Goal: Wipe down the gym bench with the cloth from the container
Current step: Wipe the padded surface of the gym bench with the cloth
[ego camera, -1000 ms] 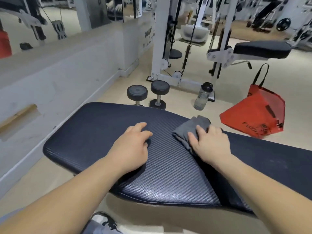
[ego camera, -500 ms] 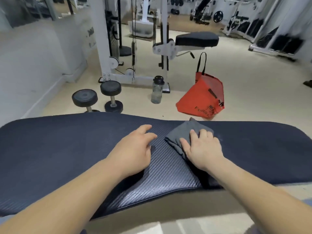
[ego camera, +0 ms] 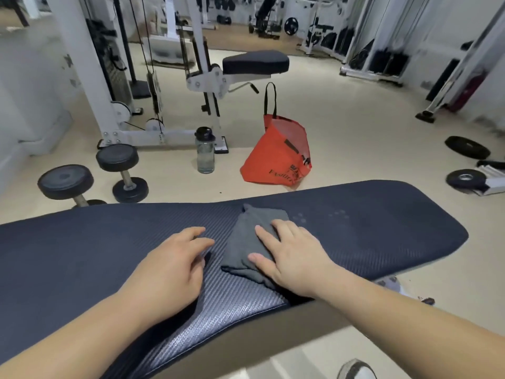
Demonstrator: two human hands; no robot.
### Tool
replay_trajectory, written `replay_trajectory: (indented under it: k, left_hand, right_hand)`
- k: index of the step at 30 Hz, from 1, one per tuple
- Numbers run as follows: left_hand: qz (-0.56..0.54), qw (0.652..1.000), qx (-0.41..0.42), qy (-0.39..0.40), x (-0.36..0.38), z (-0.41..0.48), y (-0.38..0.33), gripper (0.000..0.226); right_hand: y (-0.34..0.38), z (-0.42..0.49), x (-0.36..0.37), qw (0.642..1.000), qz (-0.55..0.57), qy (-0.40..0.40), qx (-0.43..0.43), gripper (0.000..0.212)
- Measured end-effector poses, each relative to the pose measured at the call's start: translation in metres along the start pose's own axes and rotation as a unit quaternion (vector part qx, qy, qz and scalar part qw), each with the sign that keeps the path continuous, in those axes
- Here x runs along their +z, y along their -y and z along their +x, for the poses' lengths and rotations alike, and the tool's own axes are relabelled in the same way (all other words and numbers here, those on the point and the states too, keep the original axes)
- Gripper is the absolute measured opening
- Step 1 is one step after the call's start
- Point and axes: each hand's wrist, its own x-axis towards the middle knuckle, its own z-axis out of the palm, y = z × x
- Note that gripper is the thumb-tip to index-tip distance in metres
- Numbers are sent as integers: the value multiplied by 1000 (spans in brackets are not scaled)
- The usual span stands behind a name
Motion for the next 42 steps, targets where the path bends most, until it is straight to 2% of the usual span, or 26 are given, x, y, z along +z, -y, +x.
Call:
replay_trajectory:
  k: [3,5,9,11,13,16,17,19,22,27,29,31,35,42]
  left_hand:
    - [-3,1000,8,0,4,5,-21,48]
    - [3,1000,11,-5,5,12,-34,49]
    - [-6,999,9,-35,4,34,-55,50]
    - [4,999,15,-43,8,48,-64,50]
    - [9,999,20,-40,14,61,-74,51]
    - [11,999,25,-29,26,77,-91,52]
    - [13,999,29,-21,30,82,-96,52]
    - [19,999,29,-7,40,92,-102,51]
    - [26,1000,17,5,51,110,-106,50]
    - [16,999,32,-11,64,132,-120,45]
    - [20,999,46,-14,67,138,-128,45]
    - [28,998,55,-10,70,143,-137,46]
    - [21,997,78,2,84,161,-164,45]
    - [9,986,160,55,130,185,-245,37]
  right_hand:
    - [-7,25,-3,993,11,25,118,84]
    - [4,27,3,991,11,12,129,82]
    - [-4,-9,6,998,46,-11,-51,93]
    - [-41,-11,-1,995,53,8,-78,94]
    - [-85,-5,-1,998,58,28,1,90]
    - [-137,4,7,979,29,9,200,81]
    - [-146,4,12,971,7,7,241,80]
    - [-148,6,19,965,-11,15,261,79]
    - [-135,3,20,978,-16,1,207,79]
    - [-127,-18,7,998,49,32,9,92]
    - [-153,-12,3,997,67,44,7,86]
    - [-190,-5,4,993,80,51,72,81]
    - [-250,-1,18,956,71,31,285,80]
    - [-328,-25,31,920,96,32,379,81]
